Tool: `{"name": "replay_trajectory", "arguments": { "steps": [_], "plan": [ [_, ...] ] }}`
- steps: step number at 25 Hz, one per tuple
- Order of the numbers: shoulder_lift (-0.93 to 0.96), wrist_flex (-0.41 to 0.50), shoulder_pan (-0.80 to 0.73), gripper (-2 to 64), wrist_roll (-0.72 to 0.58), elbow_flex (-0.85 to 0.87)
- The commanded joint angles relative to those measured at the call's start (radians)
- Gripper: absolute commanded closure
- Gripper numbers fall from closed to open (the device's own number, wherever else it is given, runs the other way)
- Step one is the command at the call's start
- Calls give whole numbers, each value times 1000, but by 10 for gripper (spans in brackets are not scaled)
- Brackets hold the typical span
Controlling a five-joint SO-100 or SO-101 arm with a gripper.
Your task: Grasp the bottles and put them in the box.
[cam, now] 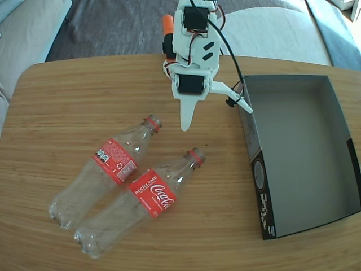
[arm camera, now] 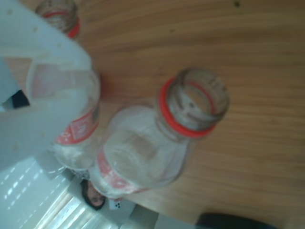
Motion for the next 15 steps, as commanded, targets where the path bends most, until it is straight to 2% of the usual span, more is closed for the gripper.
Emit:
{"name": "replay_trajectory", "arguments": {
  "steps": [1,15],
  "plan": [
    [6,-9,0,618,-2,-6],
    [6,-9,-3,618,2,-6]
  ]
}}
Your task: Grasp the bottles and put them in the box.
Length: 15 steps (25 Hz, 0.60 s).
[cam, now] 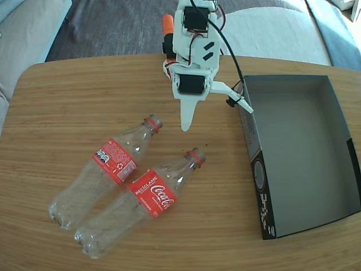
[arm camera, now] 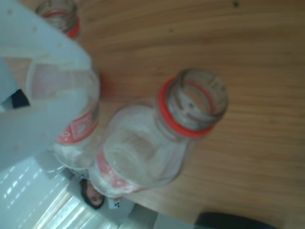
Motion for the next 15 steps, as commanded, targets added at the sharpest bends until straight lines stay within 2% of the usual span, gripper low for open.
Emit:
{"name": "replay_trajectory", "arguments": {
  "steps": [1,6,11,15],
  "plan": [
    [3,-9,3,618,3,-8],
    [-12,2,8,618,2,-26],
    [-15,-8,8,618,0,-120],
    [-114,-9,8,618,-3,-198]
  ]
}}
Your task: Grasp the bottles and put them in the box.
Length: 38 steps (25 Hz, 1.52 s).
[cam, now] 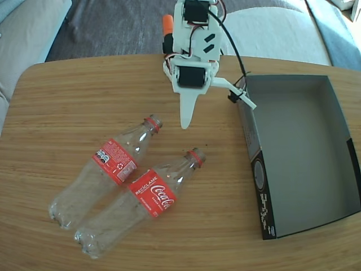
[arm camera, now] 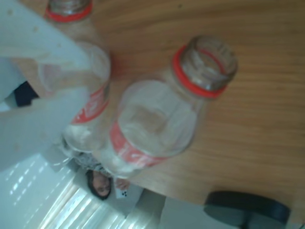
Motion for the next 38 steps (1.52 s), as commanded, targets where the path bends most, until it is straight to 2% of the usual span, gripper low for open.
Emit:
{"name": "replay_trajectory", "arguments": {
  "steps": [1,9,15,21,25,28,31,34,38],
  "plan": [
    [-101,-12,3,618,-3,-110],
    [-477,-11,-8,617,-12,-417],
    [-641,-14,-8,532,-238,-598],
    [-726,2,-26,521,-423,-681],
    [-788,106,-63,491,-566,-746],
    [-818,189,-87,393,-649,-779],
    [-822,236,-95,294,-649,-781],
    [-827,284,-95,274,-657,-776],
    [-870,413,-110,274,-646,-784]
  ]
}}
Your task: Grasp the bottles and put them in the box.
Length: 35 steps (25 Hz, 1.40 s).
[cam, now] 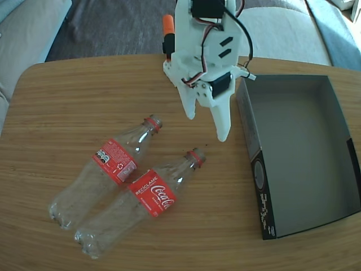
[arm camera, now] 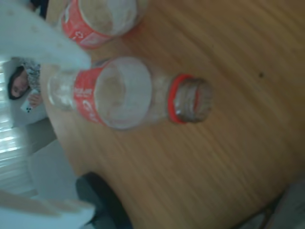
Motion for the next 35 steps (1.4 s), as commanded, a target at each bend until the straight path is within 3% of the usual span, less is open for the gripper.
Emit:
{"name": "replay_trajectory", "arguments": {
  "steps": [1,4,15,20,26,35],
  "plan": [
    [-48,74,-3,274,5,-77],
    [-115,130,2,270,6,-123],
    [-164,124,-133,261,6,-146],
    [-224,78,-141,157,49,-144],
    [-316,54,-137,175,58,-135],
    [-350,-2,-130,178,236,-71]
  ]
}}
